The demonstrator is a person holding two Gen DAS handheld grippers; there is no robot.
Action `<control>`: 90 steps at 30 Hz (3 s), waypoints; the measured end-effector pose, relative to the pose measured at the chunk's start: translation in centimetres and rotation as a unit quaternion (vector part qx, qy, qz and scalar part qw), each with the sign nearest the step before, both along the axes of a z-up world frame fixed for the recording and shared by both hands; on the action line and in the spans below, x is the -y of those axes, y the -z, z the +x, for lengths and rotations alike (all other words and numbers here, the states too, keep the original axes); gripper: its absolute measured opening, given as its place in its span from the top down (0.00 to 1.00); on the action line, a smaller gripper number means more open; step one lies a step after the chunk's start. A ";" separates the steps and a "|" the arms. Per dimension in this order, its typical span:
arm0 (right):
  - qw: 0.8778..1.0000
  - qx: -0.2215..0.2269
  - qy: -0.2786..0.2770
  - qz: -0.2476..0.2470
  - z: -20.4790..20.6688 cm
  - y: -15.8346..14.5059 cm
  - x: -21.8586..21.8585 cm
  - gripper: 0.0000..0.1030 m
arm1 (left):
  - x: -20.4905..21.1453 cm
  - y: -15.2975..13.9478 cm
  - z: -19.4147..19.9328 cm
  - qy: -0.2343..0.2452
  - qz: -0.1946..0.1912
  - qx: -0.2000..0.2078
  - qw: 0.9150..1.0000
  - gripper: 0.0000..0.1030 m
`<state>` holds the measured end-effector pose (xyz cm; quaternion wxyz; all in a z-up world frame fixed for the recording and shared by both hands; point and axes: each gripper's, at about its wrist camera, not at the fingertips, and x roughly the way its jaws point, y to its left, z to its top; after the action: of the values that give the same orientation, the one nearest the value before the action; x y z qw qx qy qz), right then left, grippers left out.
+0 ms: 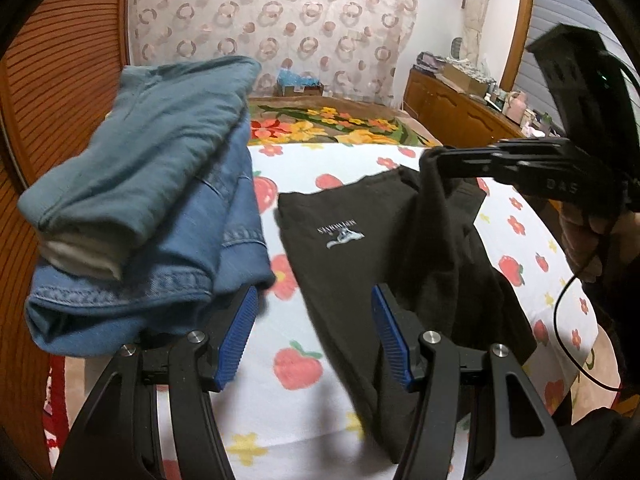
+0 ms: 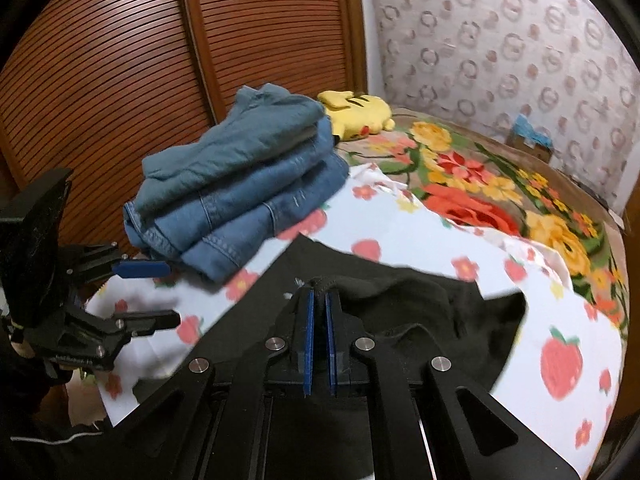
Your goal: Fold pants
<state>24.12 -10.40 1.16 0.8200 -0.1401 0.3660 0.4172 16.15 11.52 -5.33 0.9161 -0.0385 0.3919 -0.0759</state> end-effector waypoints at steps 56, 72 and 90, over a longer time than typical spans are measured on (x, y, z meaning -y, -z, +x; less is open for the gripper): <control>0.990 -0.076 0.120 -0.004 8.3 7.4 6.3 0.67 | 5.3 4.0 13.6 0.072 0.014 -0.077 0.994 0.91; 0.989 -0.080 0.127 0.002 8.9 7.6 6.2 0.67 | 0.7 -0.9 11.5 0.001 0.043 -0.012 0.999 0.95; 0.985 -0.096 0.144 0.008 10.8 8.2 5.6 0.68 | 1.4 -0.3 10.2 0.010 0.025 -0.016 1.000 0.55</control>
<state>34.88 -15.99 -7.08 0.8338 -0.0383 0.4559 0.3090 26.38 10.09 -5.05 0.9094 -0.0135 0.4089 -0.0746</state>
